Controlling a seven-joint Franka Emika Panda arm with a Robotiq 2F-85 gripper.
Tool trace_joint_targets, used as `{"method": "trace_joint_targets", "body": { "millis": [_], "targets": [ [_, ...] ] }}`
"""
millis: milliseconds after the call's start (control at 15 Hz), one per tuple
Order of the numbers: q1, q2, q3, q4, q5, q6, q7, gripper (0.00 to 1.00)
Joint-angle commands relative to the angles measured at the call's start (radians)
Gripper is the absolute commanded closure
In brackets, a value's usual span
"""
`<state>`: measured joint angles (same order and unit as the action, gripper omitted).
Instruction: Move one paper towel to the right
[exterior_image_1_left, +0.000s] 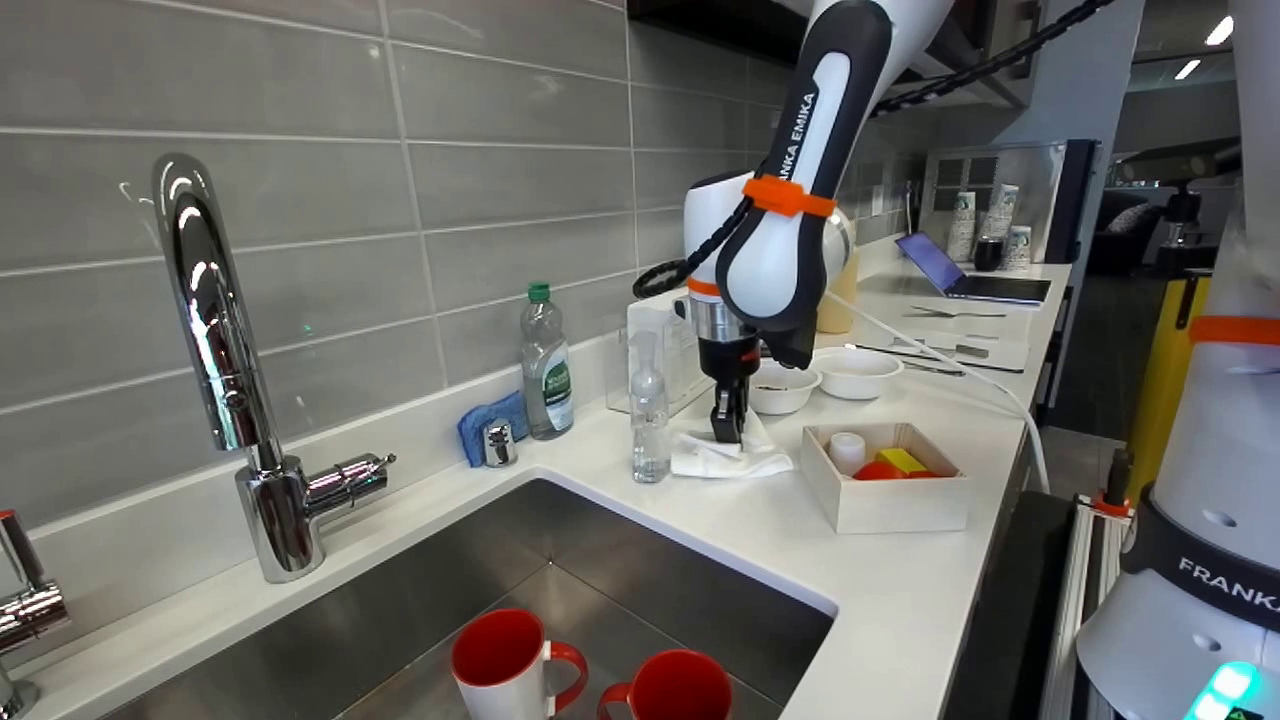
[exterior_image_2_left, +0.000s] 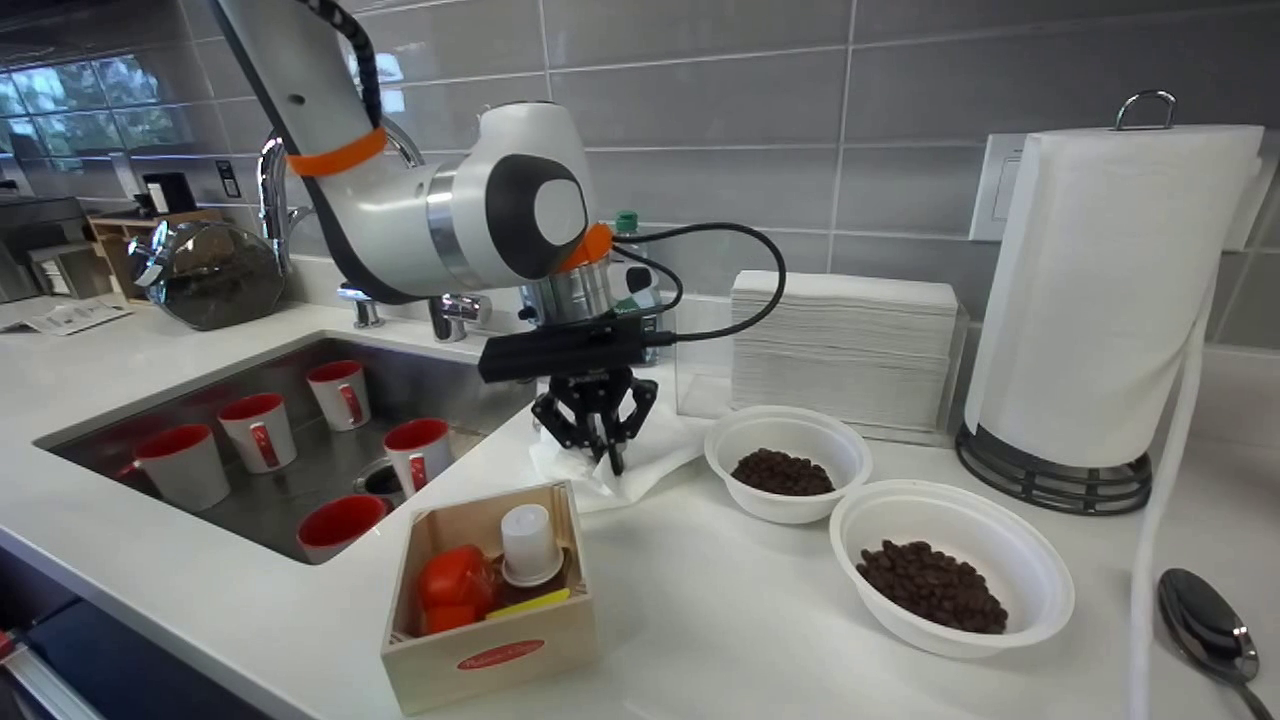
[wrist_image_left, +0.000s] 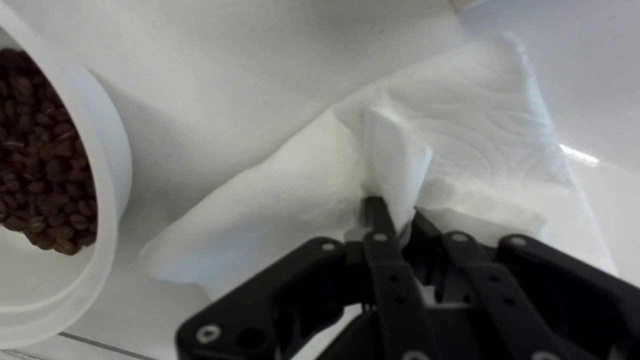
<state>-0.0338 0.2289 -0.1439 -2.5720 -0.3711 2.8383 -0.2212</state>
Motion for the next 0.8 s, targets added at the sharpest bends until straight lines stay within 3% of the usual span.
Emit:
{"method": "trace_joint_targets", "body": {
  "millis": [0, 733],
  "targets": [
    [0.006, -0.022, 0.006, -0.010, -0.011, 0.004, 0.024, 1.00],
    [-0.009, -0.215, 0.040, -0.057, 0.033, -0.065, 0.003, 1.00]
  ]
}}
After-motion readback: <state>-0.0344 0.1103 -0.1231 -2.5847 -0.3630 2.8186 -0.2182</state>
